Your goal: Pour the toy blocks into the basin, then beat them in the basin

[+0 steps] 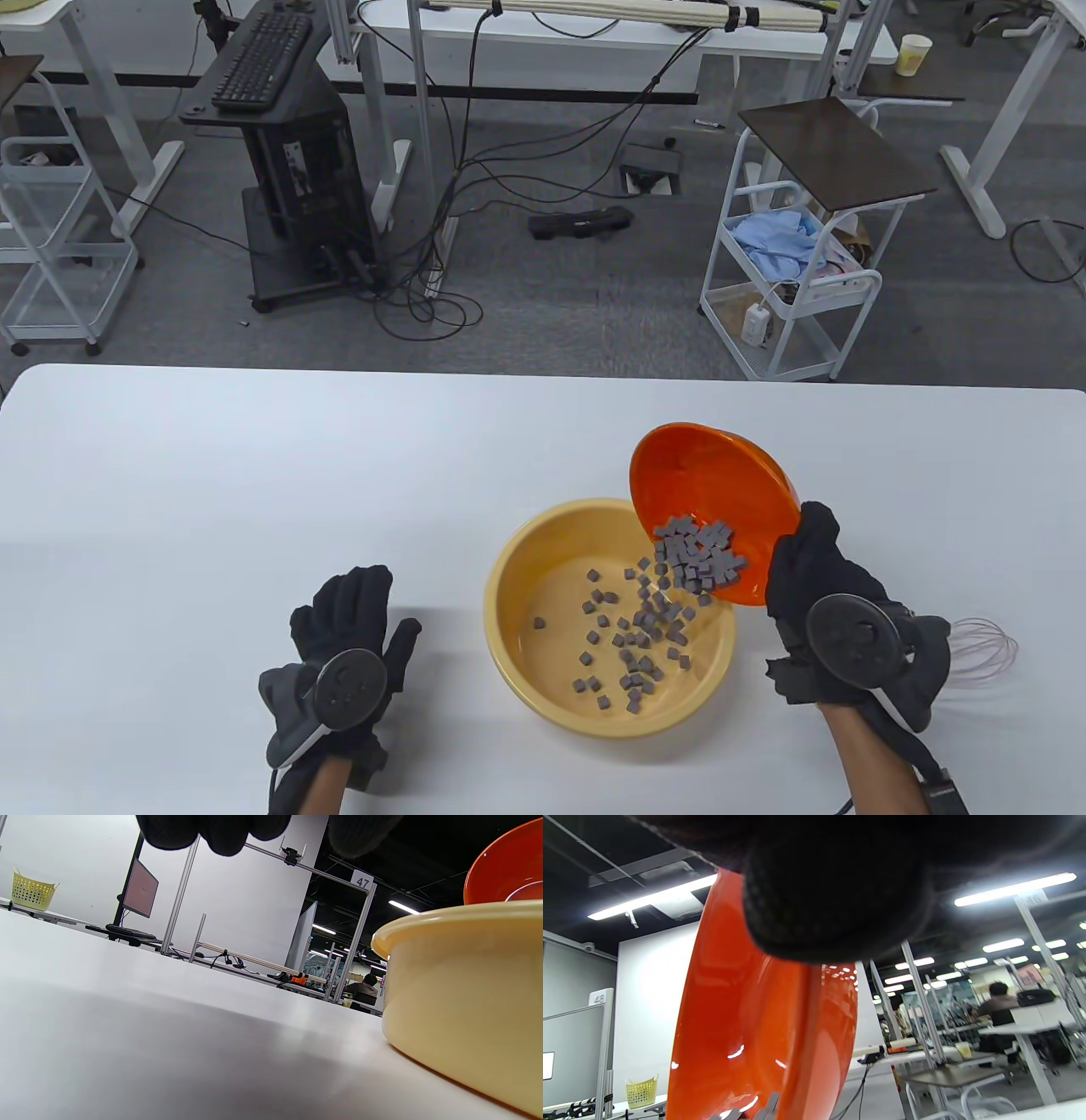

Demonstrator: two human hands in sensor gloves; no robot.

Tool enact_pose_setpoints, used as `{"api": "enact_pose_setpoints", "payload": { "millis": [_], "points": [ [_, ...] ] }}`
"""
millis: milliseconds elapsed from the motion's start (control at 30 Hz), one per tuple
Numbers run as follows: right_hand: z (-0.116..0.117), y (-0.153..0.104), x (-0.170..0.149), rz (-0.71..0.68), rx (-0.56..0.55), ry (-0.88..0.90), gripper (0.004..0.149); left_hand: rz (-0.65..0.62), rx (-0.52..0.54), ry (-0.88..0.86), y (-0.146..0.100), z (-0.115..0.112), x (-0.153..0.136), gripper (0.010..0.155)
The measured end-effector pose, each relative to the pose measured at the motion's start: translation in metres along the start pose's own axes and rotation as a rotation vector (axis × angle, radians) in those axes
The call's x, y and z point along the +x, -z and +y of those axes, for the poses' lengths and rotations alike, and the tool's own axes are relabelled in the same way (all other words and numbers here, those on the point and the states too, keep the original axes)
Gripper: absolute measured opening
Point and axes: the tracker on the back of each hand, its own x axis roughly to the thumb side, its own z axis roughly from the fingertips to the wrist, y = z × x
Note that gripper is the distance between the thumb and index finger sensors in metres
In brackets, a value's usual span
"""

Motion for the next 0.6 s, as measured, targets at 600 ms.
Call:
{"api": "enact_pose_setpoints", "payload": {
  "millis": [600],
  "points": [
    [-0.001,0.001,-0.024,0.201,-0.068,0.190,0.047,0.007,0.003,0.006,0.000,0.000,0.000,0.067]
  ]
}}
